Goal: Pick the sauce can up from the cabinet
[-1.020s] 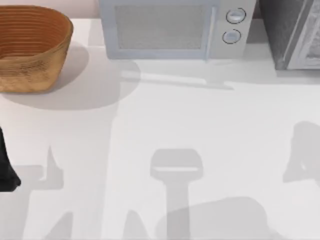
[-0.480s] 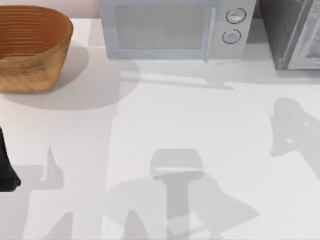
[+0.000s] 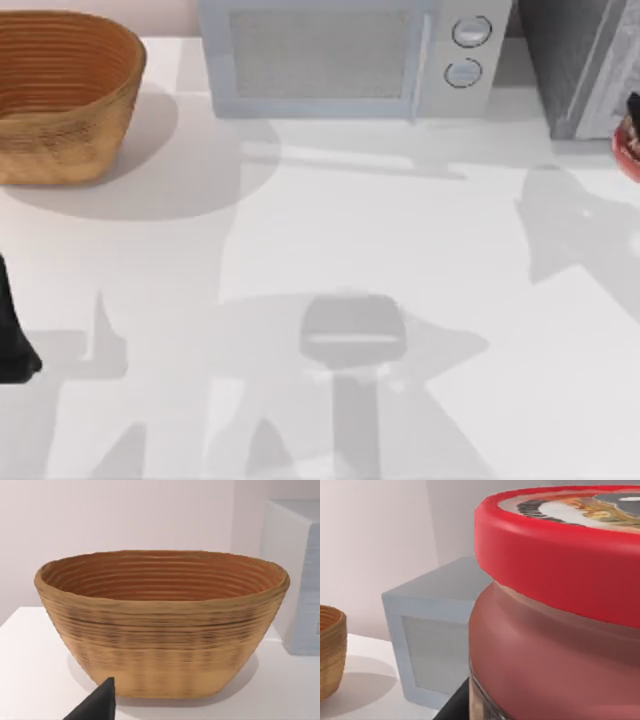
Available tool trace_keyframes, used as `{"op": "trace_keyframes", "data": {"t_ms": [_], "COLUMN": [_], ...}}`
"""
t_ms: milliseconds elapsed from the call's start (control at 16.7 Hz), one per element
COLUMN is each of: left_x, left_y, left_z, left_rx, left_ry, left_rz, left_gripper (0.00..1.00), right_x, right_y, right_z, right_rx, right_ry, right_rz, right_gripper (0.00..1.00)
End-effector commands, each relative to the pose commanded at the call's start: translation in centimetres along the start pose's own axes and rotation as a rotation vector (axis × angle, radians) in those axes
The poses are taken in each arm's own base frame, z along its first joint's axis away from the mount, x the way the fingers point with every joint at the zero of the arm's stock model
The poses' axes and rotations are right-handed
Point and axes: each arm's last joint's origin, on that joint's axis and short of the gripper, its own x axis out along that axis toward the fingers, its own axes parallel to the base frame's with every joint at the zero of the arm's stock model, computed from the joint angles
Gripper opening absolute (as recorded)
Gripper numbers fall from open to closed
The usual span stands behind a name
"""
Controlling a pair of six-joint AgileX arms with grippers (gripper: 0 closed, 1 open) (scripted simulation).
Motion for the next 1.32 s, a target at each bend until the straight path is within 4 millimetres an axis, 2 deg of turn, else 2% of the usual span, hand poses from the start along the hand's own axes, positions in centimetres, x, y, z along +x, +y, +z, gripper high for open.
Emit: {"op": "trace_keyframes", "data": {"t_ms": [240,480,660,1020,1320], "left_x": [0.0,0.0,0.0,0.0,0.0], "left_y": [0.0,0.0,0.0,0.0,0.0], "left_z": [0.0,0.0,0.0,0.0,0.0], "left_rx": [0.000,0.000,0.000,0.000,0.000], "left_ry": [0.000,0.000,0.000,0.000,0.000], "left_rz": [0.000,0.000,0.000,0.000,0.000], "left_gripper": [1.00,1.00,1.00,1.00,1.00], "right_x": [2.1,3.3,3.7,4.4,3.7], "right_y": [-1.5,-3.9,-5.9,-8.7,-11.4], "right_z": [-1.1,-2.8,-4.4,-8.1,-11.4], "right_rx": [-0.006,-0.017,-0.026,-0.051,-0.093], "right_ry": [0.012,0.024,0.034,0.055,0.070], "right_rz": [0.094,0.122,0.121,0.190,0.217], "right_gripper": [0.00,0.00,0.00,0.00,0.00]}}
